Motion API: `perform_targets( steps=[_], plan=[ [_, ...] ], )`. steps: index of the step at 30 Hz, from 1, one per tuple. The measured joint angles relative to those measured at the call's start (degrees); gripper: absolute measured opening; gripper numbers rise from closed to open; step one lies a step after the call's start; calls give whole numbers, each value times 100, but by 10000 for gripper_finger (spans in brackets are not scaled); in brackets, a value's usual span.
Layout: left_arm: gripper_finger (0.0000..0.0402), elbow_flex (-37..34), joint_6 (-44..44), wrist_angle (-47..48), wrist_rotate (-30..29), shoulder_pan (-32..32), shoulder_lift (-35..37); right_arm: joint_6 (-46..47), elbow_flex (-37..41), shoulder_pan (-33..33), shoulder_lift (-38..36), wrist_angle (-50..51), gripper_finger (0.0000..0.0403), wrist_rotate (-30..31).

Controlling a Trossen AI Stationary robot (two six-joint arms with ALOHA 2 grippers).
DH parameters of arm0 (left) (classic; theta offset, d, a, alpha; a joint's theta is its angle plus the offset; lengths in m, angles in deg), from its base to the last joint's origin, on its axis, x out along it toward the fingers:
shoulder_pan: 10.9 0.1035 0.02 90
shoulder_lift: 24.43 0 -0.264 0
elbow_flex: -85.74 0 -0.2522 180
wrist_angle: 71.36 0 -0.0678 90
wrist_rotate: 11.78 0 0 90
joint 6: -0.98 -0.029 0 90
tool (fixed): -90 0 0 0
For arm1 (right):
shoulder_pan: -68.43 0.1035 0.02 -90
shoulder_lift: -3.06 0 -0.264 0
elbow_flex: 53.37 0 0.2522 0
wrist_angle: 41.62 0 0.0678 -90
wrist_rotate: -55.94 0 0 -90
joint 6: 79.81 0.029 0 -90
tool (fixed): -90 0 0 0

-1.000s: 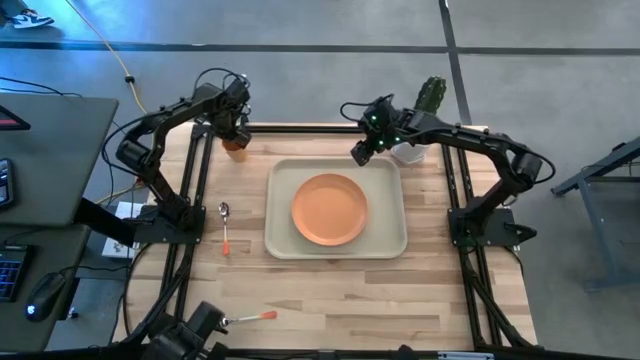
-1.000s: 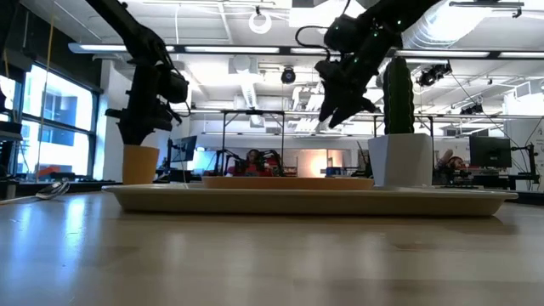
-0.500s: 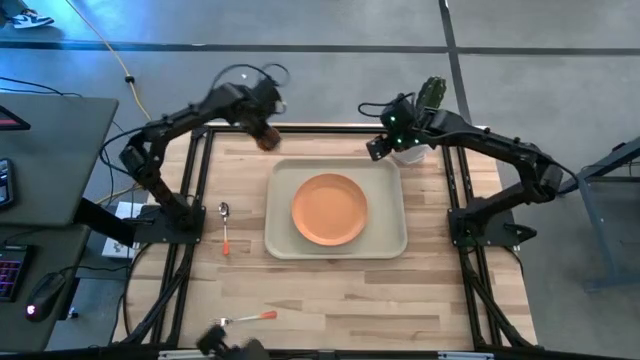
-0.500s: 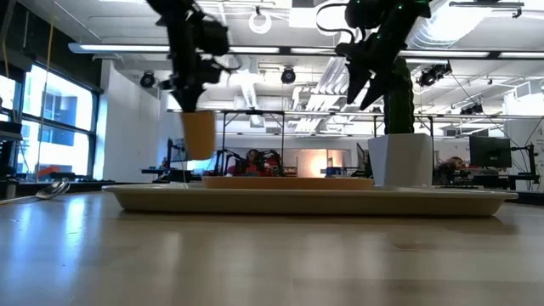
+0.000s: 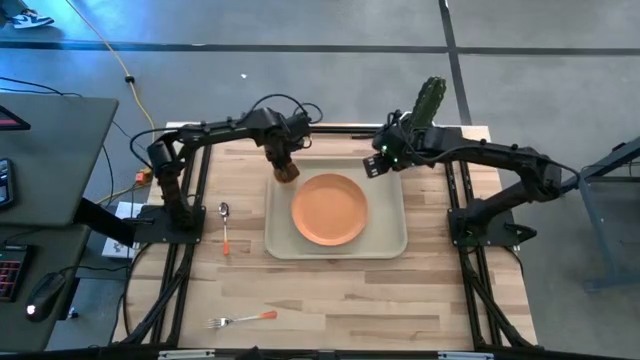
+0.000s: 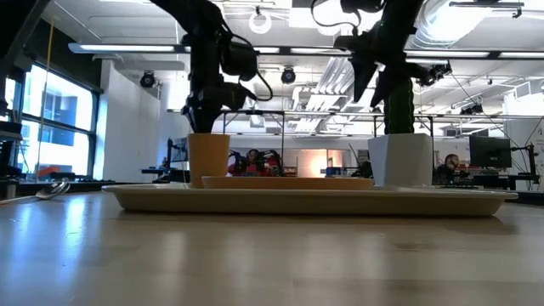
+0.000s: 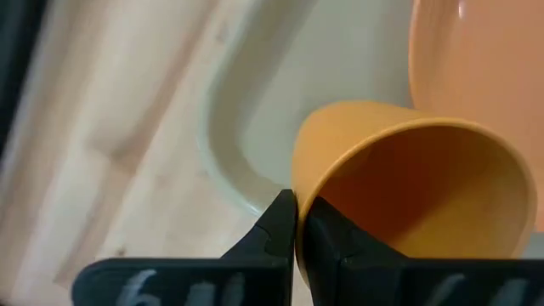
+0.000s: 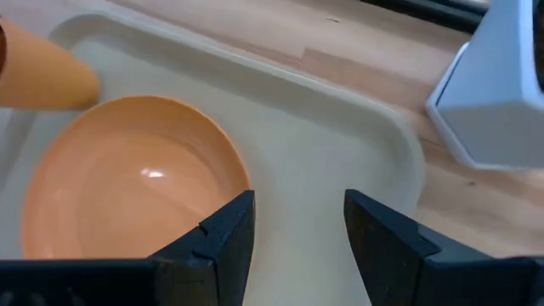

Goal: Pick and place plate/cup/fork/spoon on tray
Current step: Put the orange cup on the gray tray to the top left of the orange plate

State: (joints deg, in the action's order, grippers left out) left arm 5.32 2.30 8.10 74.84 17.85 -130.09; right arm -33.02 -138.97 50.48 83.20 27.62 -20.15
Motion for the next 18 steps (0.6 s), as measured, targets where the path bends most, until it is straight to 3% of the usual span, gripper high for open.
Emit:
perform_targets(
  steps=[11, 18],
  plan=[
    [27, 0, -293, -111, 17, 213, -67, 853, 0, 602, 0, -2, 176, 499],
    [91, 0, -455, -263, 491, 484, -67, 995, 0, 618, 0, -18, 219, 532]
  ],
)
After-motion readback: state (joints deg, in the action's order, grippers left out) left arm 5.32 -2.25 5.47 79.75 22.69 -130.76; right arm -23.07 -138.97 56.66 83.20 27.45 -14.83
